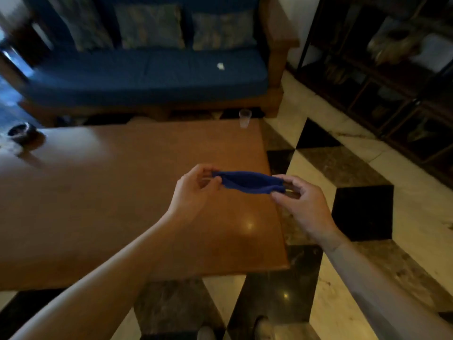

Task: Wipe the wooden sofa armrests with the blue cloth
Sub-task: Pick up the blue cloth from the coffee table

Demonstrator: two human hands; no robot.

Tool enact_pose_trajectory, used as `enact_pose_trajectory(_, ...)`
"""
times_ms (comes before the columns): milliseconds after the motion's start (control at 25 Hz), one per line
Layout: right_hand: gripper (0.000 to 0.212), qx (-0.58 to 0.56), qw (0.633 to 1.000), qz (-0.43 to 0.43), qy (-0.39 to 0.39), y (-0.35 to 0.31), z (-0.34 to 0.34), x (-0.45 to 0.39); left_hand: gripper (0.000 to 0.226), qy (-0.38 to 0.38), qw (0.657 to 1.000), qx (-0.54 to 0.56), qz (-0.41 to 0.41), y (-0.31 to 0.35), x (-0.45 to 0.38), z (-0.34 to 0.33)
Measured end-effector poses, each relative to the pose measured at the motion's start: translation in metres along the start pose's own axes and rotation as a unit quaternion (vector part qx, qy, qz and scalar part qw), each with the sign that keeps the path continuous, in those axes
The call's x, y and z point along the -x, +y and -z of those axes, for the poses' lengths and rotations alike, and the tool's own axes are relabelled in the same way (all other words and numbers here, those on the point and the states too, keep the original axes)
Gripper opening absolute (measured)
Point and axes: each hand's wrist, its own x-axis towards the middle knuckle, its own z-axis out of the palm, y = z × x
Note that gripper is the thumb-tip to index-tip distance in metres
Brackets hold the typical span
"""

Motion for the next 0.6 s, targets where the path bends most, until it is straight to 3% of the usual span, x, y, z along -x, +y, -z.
enact_pose_trajectory(80, 0.036, 0.004, 0.999, 0.027, 0.021, -0.064, 0.018, 0.003, 0.03, -0.021, 1.0, 0.0, -0.018, 0.061, 0.0, 0.027)
enact_pose_trajectory(280, 0.014, -0.041, 0.994, 0.05, 0.092, -0.18, 0.048, 0.007, 0.038, -0.061, 0.995, 0.012, -0.081, 0.174, -0.003, 0.064)
enact_pose_trajectory(600, 0.009, -0.095, 0.981, 0.04, 0.165, -0.246, 0.097, 0.026, 0.019, -0.065, 0.984, 0.029, -0.161, 0.253, -0.008, 0.054)
